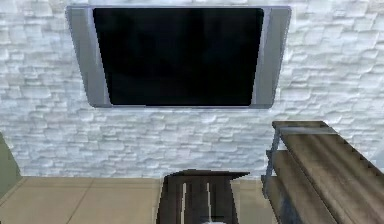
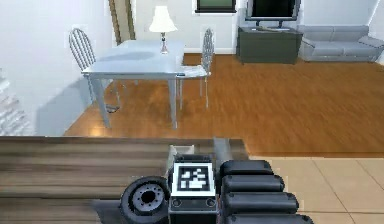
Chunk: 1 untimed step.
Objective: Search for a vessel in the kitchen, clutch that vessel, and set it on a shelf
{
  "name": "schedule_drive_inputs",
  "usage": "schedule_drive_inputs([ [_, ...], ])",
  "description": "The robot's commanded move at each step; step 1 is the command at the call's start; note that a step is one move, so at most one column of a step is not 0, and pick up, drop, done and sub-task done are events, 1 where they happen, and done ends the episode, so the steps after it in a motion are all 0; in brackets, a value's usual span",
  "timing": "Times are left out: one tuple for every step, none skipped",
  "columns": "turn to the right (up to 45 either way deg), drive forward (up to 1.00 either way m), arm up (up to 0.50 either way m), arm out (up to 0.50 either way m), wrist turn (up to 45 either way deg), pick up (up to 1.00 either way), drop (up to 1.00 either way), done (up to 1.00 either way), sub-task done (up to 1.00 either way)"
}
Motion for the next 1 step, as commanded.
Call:
schedule_drive_inputs([
  [45.0, 0.00, 0.00, 0.00, 0.0, 0.00, 0.00, 0.00, 0.00],
])
